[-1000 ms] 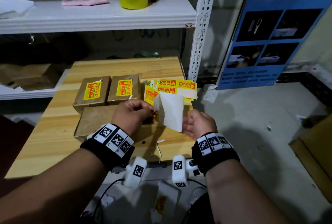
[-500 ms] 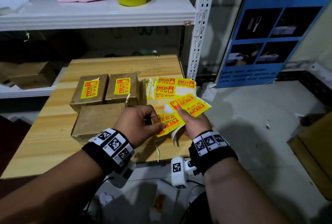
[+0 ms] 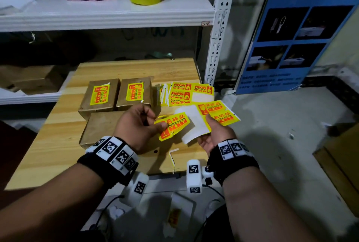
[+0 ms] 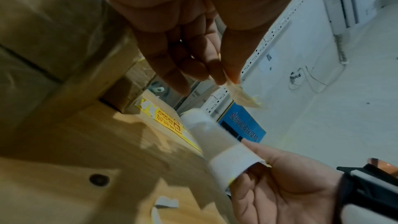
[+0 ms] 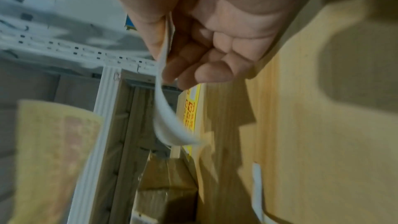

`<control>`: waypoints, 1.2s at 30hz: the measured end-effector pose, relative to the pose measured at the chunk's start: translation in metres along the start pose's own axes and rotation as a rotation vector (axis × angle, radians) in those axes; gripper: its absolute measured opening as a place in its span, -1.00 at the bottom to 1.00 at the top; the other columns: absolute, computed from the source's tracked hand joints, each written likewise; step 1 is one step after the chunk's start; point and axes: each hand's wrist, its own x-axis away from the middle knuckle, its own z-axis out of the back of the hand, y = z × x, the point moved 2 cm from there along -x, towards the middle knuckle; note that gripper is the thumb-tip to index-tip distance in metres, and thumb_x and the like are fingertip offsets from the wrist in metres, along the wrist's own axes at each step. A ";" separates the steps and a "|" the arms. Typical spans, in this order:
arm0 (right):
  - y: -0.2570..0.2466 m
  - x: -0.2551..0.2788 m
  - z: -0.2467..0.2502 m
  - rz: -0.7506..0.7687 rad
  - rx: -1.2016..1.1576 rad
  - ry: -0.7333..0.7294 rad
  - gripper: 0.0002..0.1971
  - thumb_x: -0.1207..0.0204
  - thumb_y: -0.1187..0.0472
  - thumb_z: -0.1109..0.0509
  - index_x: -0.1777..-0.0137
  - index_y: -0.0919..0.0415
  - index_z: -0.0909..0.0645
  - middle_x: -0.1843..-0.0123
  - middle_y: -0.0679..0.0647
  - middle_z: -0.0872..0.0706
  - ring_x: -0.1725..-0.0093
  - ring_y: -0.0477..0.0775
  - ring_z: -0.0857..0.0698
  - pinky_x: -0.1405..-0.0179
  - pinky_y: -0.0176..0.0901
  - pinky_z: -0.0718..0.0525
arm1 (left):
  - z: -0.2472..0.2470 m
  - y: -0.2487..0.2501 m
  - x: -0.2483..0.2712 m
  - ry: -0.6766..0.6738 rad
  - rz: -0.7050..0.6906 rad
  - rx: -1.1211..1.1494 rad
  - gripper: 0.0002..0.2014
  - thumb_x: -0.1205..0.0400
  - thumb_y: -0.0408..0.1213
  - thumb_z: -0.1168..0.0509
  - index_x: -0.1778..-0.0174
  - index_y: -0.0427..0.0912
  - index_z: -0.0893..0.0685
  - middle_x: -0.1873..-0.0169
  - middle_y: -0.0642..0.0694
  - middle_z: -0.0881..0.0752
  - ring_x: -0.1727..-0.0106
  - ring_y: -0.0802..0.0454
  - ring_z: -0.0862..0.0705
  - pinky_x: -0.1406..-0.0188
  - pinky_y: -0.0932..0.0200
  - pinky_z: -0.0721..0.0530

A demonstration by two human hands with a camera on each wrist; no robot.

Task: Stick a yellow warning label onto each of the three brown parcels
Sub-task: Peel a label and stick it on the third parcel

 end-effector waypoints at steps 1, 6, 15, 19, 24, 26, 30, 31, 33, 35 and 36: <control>0.004 0.000 -0.005 -0.005 0.025 -0.028 -0.61 -0.52 -0.03 -0.57 -0.14 0.28 -0.71 0.07 0.29 -0.76 0.29 0.26 -0.70 0.43 -0.07 -0.63 | 0.004 0.002 0.001 -0.004 -0.010 0.008 -0.63 -0.37 -0.36 -0.69 0.21 -0.11 -0.58 0.39 -0.21 -0.71 0.34 -0.07 -0.64 0.21 -0.07 -0.67; 0.015 0.005 -0.015 -0.038 0.492 -0.080 -0.44 -0.45 -0.37 -0.47 0.07 0.20 -0.66 0.32 0.19 -0.70 0.50 0.14 -0.60 0.46 -0.07 -0.65 | 0.022 0.009 0.005 -0.017 -0.041 0.011 -0.63 -0.36 -0.36 -0.69 0.12 -0.15 -0.60 0.28 -0.42 -0.73 0.27 -0.12 -0.68 0.17 -0.12 -0.73; 0.002 0.040 -0.037 0.305 0.722 -0.191 -0.25 -0.38 -0.55 -0.28 0.62 0.14 -0.59 0.76 -0.02 -0.41 0.65 0.09 -0.42 0.42 -0.13 -0.40 | 0.075 -0.005 0.003 -0.017 -0.034 0.028 -0.79 -0.62 -0.43 -0.46 -0.04 -0.09 -0.60 0.26 -0.01 -0.65 0.22 -0.01 -0.67 0.23 0.07 -0.72; 0.009 0.055 -0.072 0.419 0.366 -0.269 -0.49 -0.51 -0.30 -0.44 0.45 0.10 -0.71 0.60 0.03 -0.44 0.63 0.00 -0.34 0.60 -0.26 -0.28 | 0.107 -0.008 0.002 0.010 -0.130 -0.111 -0.77 -0.60 -0.25 -0.48 -0.03 0.10 -0.58 0.18 -0.05 -0.67 0.17 -0.07 -0.67 0.12 -0.02 -0.71; 0.030 0.069 -0.117 0.501 0.528 -0.362 -0.44 -0.22 -0.44 -0.49 0.39 0.12 -0.75 0.59 -0.09 -0.58 0.58 -0.09 -0.47 0.45 -0.18 -0.39 | 0.130 -0.004 0.007 0.031 -0.163 -0.366 -0.72 -0.61 -0.17 -0.49 -0.14 0.02 -0.56 0.15 -0.05 -0.71 0.14 0.00 -0.72 0.19 0.11 -0.70; 0.034 0.068 -0.129 0.574 0.587 -0.366 -0.62 -0.35 -0.20 -0.60 0.49 0.04 -0.71 0.62 -0.15 -0.59 0.58 -0.15 -0.49 0.40 -0.18 -0.46 | 0.136 -0.003 0.009 0.028 -0.145 -0.357 -0.68 -0.59 -0.18 -0.52 -0.16 0.00 -0.56 0.18 -0.04 -0.71 0.20 0.07 -0.71 0.32 0.37 -0.63; 0.042 0.061 -0.141 0.672 0.630 -0.337 -0.73 -0.47 0.05 -0.62 0.41 0.06 -0.71 0.53 -0.16 -0.69 0.49 -0.18 -0.58 0.31 -0.20 -0.58 | 0.147 -0.011 0.004 0.051 -0.048 -0.242 -0.55 -0.48 -0.23 -0.62 -0.18 -0.07 -0.54 0.24 -0.13 -0.79 0.29 0.07 -0.78 0.37 0.41 -0.64; 0.044 0.060 -0.143 0.688 0.626 -0.327 -0.73 -0.48 0.06 -0.62 0.40 0.07 -0.71 0.54 -0.15 -0.67 0.50 -0.18 -0.56 0.33 -0.21 -0.56 | 0.149 -0.013 0.002 0.064 -0.009 -0.199 -0.51 -0.45 -0.24 -0.64 -0.18 -0.09 -0.54 0.26 -0.13 -0.82 0.30 0.07 -0.80 0.34 0.36 -0.66; 0.049 0.058 -0.147 0.704 0.631 -0.300 -0.74 -0.50 0.06 -0.60 0.37 0.09 -0.71 0.52 -0.13 -0.68 0.51 -0.19 -0.54 0.36 -0.24 -0.53 | 0.153 -0.020 -0.002 0.096 0.091 -0.083 -0.46 -0.37 -0.25 -0.69 -0.15 -0.14 -0.55 0.33 -0.10 -0.84 0.31 0.05 -0.83 0.27 0.19 -0.71; 0.054 0.055 -0.152 0.716 0.640 -0.284 -0.74 -0.51 0.06 -0.59 0.34 0.14 -0.72 0.52 -0.11 -0.67 0.54 -0.20 -0.52 0.39 -0.27 -0.50 | 0.157 -0.026 -0.005 0.119 0.189 0.012 -0.44 -0.32 -0.25 -0.71 -0.13 -0.19 -0.57 0.37 -0.07 -0.84 0.38 0.09 -0.82 0.45 0.31 -0.67; 0.054 0.054 -0.154 0.723 0.653 -0.276 -0.73 -0.52 0.05 -0.58 0.33 0.17 -0.71 0.53 -0.11 -0.66 0.55 -0.22 -0.51 0.41 -0.28 -0.49 | 0.158 -0.028 -0.007 0.128 0.221 0.042 -0.44 -0.32 -0.27 -0.71 -0.13 -0.22 -0.58 0.35 -0.11 -0.85 0.42 0.07 -0.82 0.57 0.36 -0.63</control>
